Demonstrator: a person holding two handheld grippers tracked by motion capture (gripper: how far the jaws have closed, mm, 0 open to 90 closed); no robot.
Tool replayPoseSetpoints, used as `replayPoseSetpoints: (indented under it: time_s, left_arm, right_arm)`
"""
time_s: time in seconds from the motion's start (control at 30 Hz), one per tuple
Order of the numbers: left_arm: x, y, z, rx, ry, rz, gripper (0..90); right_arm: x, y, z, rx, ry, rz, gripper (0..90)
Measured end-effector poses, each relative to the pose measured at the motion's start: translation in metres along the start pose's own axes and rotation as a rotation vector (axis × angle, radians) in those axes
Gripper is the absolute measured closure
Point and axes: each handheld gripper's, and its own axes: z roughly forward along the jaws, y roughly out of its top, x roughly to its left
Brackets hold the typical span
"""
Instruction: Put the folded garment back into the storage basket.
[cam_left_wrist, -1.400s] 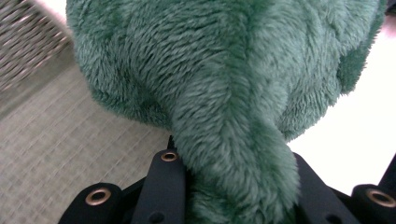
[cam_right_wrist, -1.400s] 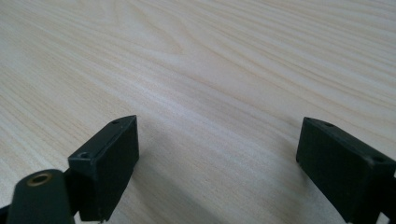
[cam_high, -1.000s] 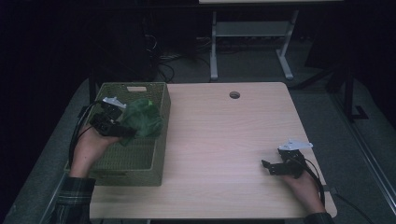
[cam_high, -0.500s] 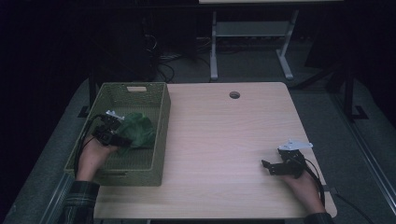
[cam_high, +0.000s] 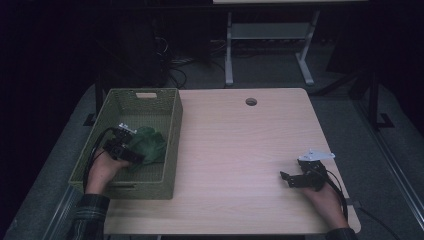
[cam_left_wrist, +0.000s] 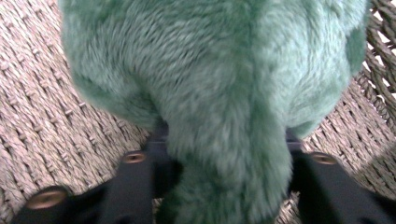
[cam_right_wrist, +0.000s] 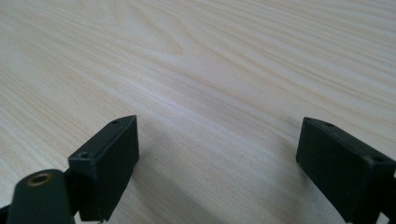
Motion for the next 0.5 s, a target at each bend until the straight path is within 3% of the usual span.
replayPoseSetpoints:
  time_s: [0.1, 0.27, 0.4, 0.5]
  left_arm:
    - [0.001, -0.001, -0.006, -0.031, -0.013, 0.003, 36.8]
    - [-0.003, 0.000, -0.021, -0.078, 0.003, 0.032, 23.5]
    - [-0.009, 0.005, -0.036, -0.119, 0.015, 0.038, 18.0]
    - [-0.015, 0.011, -0.045, -0.162, 0.000, 0.047, 16.0]
  right_arm:
    - [0.000, 0.000, 0.000, 0.000, 0.000, 0.000, 12.7]
    - [0.000, 0.000, 0.000, 0.000, 0.000, 0.000, 12.7]
    - [0.000, 0.000, 0.000, 0.000, 0.000, 0.000, 12.7]
    - [0.000, 0.000, 0.000, 0.000, 0.000, 0.000, 12.7]
